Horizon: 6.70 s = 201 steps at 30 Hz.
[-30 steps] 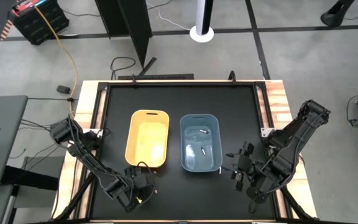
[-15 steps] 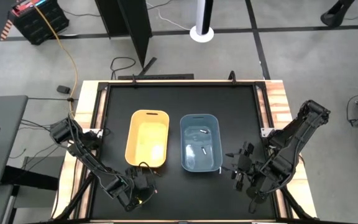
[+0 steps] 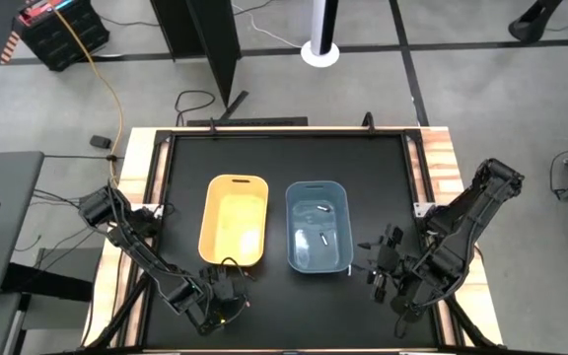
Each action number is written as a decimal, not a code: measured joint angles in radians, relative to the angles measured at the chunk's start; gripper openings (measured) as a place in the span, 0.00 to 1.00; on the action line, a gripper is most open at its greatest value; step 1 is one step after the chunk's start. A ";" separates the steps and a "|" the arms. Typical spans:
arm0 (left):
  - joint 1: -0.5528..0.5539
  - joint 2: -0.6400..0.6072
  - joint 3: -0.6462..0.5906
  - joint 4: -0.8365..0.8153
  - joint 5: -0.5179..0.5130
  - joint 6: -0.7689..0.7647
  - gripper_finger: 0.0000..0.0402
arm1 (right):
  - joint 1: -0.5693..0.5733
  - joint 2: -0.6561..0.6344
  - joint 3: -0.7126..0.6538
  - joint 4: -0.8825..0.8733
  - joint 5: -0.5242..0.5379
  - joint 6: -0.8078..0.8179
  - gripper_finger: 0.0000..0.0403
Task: Sort batteries
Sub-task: Put the bottom left black battery into the yellow bin, then put the silver battery into the blue bin
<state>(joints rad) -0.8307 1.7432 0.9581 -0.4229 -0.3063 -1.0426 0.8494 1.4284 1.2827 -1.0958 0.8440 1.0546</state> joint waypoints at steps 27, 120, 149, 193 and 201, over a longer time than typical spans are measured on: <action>-0.001 -0.275 0.000 -0.005 -0.052 0.156 0.04 | 0.000 0.000 0.000 0.003 0.000 -0.014 0.66; 0.036 -0.578 0.002 -0.133 -0.280 0.795 0.43 | -0.139 0.455 -0.196 0.208 -0.408 0.715 0.60; 0.036 -0.578 0.002 -0.142 -0.281 0.795 0.43 | -0.097 0.459 -0.139 0.162 -0.269 0.675 0.66; 0.037 -0.578 0.002 -0.148 -0.281 0.793 0.43 | -0.051 0.525 -0.102 0.179 -0.366 0.699 0.03; 0.037 -0.578 0.002 -0.147 -0.281 0.792 0.43 | -0.036 0.527 -0.062 0.115 -0.378 0.702 0.03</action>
<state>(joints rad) -0.7940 1.1648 0.9604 -0.5701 -0.5869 -0.2504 0.8135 1.9553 1.2207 -0.9813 0.4660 1.7569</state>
